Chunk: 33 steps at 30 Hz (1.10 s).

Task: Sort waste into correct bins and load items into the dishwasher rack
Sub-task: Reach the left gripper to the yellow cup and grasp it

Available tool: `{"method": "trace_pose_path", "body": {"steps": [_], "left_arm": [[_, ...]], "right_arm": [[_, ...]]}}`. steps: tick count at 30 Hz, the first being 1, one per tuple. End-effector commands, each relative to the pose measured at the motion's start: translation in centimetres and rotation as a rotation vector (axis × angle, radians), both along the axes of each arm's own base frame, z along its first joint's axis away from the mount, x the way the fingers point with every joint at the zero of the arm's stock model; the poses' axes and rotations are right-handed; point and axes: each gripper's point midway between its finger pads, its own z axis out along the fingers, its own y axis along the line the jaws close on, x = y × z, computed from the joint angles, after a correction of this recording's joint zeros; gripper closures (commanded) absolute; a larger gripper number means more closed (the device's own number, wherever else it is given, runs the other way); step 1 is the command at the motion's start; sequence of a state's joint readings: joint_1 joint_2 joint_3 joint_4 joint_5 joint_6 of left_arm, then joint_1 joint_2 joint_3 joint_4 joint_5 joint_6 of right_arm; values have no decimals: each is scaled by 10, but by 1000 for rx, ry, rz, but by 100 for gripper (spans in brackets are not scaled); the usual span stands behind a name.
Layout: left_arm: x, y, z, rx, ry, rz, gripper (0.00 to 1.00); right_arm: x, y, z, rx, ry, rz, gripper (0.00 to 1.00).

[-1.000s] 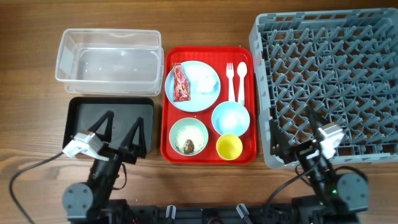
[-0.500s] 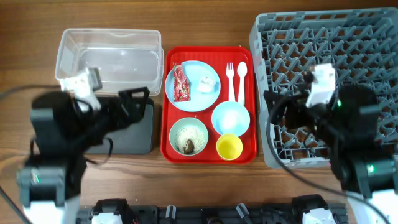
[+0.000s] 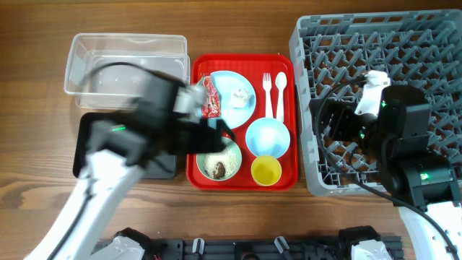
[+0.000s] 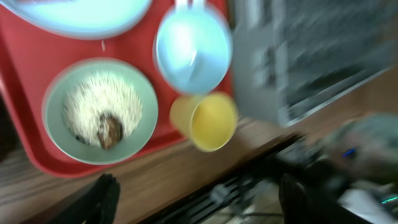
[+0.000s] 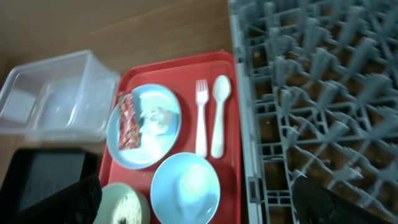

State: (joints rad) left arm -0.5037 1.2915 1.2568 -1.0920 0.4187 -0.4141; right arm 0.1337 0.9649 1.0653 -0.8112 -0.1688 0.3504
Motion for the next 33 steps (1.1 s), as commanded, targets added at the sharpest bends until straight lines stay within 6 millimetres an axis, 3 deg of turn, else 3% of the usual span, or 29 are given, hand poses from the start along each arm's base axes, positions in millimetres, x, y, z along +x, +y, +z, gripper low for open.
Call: {"method": "trace_pose_path", "body": {"steps": [1,4,6,9,13,17,21,28,33], "left_arm": [[-7,-18,-48,229,0,-60,22],[-14,-45,-73,263,20,-139,27],[-16,-58,-90,282,39,-172,36],[-18,-71,-112,311,66,-189,44],[-21,-77,-134,347,99,-213,46],[-23,-84,-149,362,110,-233,69],[-25,-86,-149,361,108,-238,96],[-35,-75,-139,381,146,-242,96],[-31,-76,-91,282,102,-221,96]], "right_arm": [[4,-13,9,44,0,-135,0],[4,-13,8,47,4,-137,0],[3,-13,7,46,10,-137,0],[1,-13,5,43,23,-137,0],[0,-13,4,42,27,-137,0],[0,-13,3,42,28,-138,0],[-1,-14,3,40,31,-137,0],[-2,-14,1,39,41,-137,0],[-2,-9,3,58,38,-113,0]]}}
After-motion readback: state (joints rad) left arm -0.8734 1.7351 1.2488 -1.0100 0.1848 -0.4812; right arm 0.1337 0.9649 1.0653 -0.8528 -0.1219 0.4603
